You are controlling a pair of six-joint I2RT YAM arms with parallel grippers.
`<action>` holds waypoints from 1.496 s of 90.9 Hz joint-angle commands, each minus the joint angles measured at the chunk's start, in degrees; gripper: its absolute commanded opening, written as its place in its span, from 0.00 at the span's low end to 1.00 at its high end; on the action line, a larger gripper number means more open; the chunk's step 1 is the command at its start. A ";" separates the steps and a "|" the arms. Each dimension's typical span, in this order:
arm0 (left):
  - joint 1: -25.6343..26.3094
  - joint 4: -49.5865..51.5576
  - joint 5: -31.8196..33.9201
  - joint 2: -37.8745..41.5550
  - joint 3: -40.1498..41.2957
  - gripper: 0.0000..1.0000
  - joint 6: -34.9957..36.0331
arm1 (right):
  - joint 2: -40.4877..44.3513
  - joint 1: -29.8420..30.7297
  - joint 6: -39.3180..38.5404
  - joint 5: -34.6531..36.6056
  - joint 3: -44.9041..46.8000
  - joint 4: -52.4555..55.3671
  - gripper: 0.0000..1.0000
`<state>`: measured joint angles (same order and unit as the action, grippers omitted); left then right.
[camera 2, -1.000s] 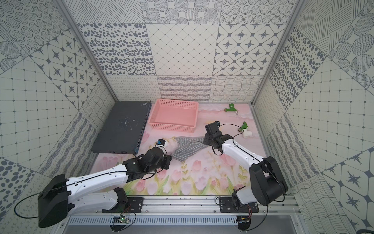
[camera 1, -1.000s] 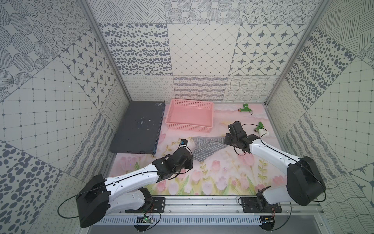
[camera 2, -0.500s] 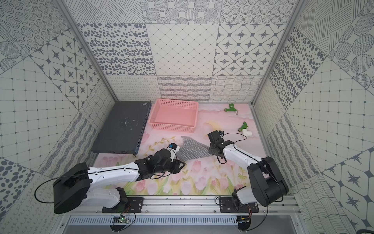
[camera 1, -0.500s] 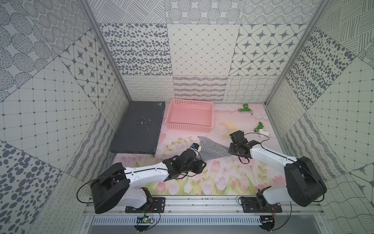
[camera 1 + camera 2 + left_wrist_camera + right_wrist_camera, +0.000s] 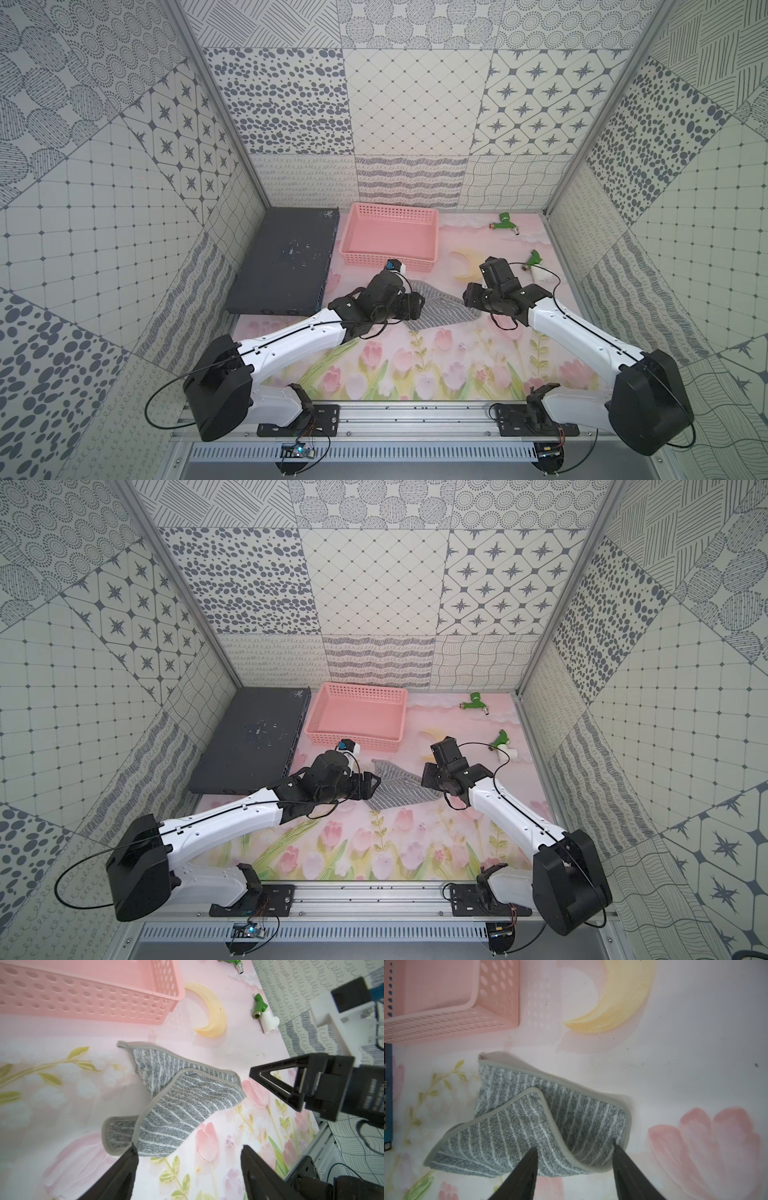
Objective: Fold the square dishcloth
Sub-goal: Flatten out the cleaning item at the center of the board.
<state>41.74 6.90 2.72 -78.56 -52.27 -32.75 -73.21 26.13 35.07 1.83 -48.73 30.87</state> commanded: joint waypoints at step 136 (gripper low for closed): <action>2.79 -15.47 -45.61 -21.77 7.65 0.27 2.87 | 7.23 4.02 4.93 -1.79 11.68 -1.14 0.50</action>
<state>43.18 -4.23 -36.75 -99.94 -47.42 -31.33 -69.47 28.93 41.28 -1.80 -36.25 30.57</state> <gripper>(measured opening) 0.248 0.488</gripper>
